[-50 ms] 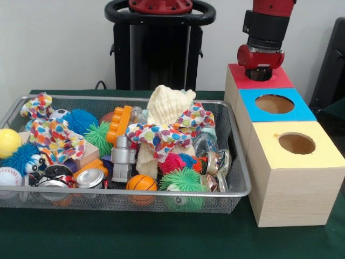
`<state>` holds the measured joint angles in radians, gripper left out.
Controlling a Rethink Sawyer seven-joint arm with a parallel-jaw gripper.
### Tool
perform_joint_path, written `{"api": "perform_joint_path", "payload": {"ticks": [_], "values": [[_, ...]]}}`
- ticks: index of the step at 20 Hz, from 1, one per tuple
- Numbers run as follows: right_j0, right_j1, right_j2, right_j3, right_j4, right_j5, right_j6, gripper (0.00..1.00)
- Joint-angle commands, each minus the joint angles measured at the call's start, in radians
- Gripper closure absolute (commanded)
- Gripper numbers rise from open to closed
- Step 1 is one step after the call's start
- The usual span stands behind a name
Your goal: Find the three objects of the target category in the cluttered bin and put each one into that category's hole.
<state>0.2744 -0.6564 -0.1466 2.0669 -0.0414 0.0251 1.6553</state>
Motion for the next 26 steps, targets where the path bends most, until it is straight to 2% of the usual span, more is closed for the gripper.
{"api": "perform_joint_path", "payload": {"ticks": [1, 6, 14, 19, 23, 26], "values": [[-0.078, 0.06, -0.145, -0.062, 0.009, 0.007, 0.159, 0.0], [-0.104, 0.041, -0.12, -0.049, -0.003, 0.014, 0.149, 0.0], [-0.228, -0.068, 0.012, 0.017, -0.037, 0.102, 0.091, 0.0], [-0.242, -0.12, 0.022, 0.022, -0.056, 0.159, 0.071, 0.0], [-0.281, -0.173, 0.065, 0.039, -0.066, 0.23, 0.049, 0.0], [-0.276, -0.188, 0.055, 0.037, -0.079, 0.243, 0.05, 0.0]]}}
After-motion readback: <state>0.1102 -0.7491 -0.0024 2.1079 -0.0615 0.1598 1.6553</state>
